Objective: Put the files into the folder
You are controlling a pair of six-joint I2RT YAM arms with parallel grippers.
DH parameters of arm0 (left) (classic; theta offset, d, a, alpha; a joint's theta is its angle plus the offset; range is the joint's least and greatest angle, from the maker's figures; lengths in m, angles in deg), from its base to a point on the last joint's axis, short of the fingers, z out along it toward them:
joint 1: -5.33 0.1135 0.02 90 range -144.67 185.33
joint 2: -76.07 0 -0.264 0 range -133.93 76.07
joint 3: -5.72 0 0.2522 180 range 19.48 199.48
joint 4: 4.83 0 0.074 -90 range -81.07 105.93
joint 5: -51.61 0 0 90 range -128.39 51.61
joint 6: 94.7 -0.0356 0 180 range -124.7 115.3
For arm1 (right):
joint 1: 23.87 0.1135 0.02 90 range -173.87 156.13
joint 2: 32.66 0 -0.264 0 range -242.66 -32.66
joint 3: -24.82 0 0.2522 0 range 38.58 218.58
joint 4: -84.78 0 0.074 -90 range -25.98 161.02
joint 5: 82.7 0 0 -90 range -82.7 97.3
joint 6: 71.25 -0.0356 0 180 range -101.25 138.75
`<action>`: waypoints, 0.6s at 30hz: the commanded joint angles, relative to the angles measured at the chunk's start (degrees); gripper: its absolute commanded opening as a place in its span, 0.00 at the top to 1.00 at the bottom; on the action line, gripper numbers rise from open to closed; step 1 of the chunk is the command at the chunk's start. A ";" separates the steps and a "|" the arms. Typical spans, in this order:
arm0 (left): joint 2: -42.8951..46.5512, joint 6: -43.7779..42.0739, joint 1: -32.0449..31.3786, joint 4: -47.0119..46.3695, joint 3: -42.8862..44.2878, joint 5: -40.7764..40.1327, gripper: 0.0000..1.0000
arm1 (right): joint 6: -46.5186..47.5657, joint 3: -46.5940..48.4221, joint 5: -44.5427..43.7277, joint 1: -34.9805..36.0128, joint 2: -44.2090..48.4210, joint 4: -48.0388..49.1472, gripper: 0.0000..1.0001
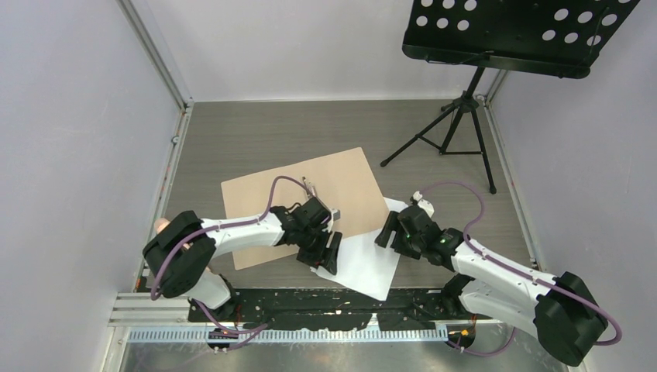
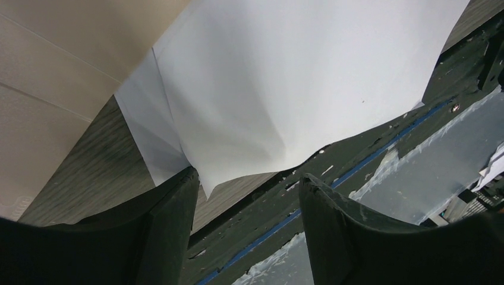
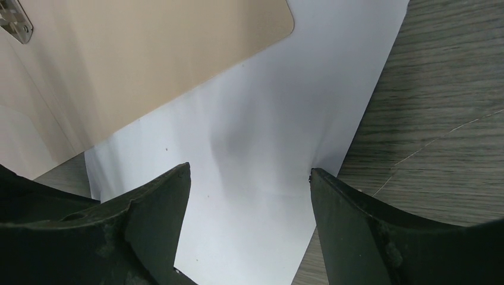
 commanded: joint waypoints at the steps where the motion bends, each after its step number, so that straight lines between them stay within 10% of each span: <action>1: -0.45 1.34 -0.38 -2.44 -1.43 4.51 0.37 | -0.77 -0.77 -0.44 0.30 -1.22 1.35 0.20; 18: 4.57 8.12 3.44 -1.77 -4.73 5.16 0.59 | -0.45 -1.10 -0.92 0.30 -1.59 0.67 0.21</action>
